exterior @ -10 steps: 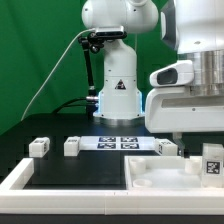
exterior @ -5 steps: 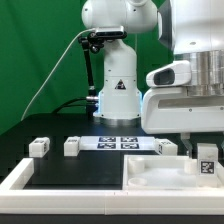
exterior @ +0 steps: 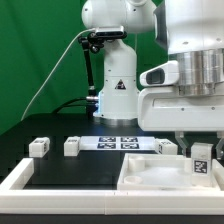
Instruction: Assemble one leg
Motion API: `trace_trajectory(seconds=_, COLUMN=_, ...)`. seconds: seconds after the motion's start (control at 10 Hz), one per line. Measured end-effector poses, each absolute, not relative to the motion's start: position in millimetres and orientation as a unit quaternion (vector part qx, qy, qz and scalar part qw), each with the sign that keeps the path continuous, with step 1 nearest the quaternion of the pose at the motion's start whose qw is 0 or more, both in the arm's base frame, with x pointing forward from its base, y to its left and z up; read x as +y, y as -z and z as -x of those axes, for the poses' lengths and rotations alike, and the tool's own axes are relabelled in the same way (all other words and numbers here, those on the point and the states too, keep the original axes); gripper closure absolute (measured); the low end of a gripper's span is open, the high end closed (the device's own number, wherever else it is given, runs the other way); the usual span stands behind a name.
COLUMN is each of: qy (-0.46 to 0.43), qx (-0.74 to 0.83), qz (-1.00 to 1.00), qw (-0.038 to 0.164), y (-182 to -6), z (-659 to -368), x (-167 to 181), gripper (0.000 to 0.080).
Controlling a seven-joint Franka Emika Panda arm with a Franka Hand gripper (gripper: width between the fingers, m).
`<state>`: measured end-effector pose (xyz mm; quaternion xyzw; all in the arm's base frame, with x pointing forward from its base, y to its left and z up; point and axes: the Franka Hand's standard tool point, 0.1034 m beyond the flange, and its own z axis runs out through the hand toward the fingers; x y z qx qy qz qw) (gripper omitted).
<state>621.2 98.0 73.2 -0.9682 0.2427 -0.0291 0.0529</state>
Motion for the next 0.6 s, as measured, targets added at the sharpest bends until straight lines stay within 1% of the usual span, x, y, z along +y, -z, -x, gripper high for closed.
trace_trajectory(seconds=0.3, qy=0.042, qx=0.358, qz=0.931, qw=0.06, y=-71.8, z=-616.8, x=78.2, gripper=0.0498)
trace_trajectory(seconds=0.4, qy=0.044, qx=0.384, qz=0.92, qw=0.059, y=-71.9, z=-616.1, x=71.0, gripper=0.0495)
trace_trajectory(seconds=0.6, qy=0.044, qx=0.4, qz=0.914, qw=0.056, y=-71.8, z=-616.1, x=68.4, gripper=0.0495)
